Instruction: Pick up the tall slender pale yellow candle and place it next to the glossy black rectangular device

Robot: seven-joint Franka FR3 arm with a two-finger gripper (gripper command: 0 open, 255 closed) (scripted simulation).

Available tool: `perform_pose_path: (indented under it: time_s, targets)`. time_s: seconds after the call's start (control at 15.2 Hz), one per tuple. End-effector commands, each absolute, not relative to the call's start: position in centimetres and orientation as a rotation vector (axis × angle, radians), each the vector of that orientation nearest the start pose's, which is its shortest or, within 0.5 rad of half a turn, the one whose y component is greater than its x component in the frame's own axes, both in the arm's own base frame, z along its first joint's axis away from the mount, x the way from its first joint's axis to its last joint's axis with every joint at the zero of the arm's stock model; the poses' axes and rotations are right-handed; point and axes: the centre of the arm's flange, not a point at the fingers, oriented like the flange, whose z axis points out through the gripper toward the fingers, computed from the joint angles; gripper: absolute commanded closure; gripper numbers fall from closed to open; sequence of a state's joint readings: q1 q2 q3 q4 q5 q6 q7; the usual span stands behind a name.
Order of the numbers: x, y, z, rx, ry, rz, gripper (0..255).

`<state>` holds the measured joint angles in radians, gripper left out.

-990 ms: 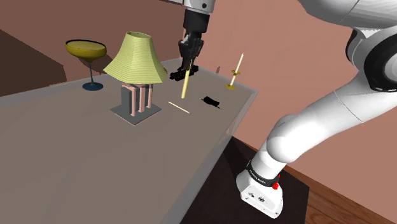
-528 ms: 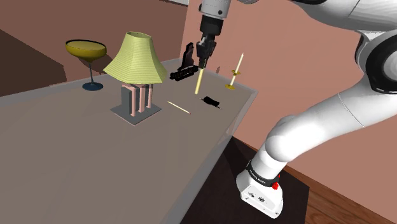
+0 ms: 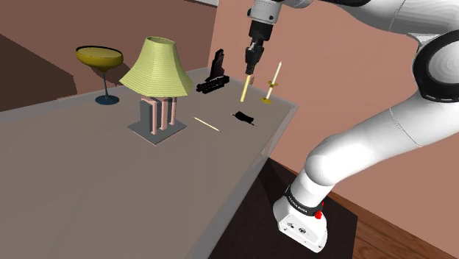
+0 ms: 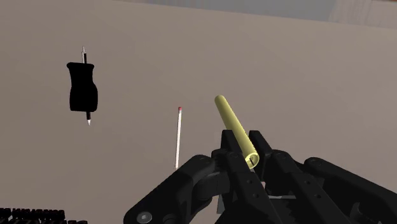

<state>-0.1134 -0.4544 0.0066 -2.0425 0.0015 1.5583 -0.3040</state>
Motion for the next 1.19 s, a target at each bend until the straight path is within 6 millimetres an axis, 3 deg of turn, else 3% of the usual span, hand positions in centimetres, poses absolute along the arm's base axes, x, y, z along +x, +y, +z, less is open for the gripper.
perform_pose_path:
  time_s: [0.0,1.12]
  targets:
    - [40.2,-7.1,62.1,-3.121,-0.310,0.047,255]
    - [40.8,-29.5,62.4,-3.121,-0.310,0.047,255]
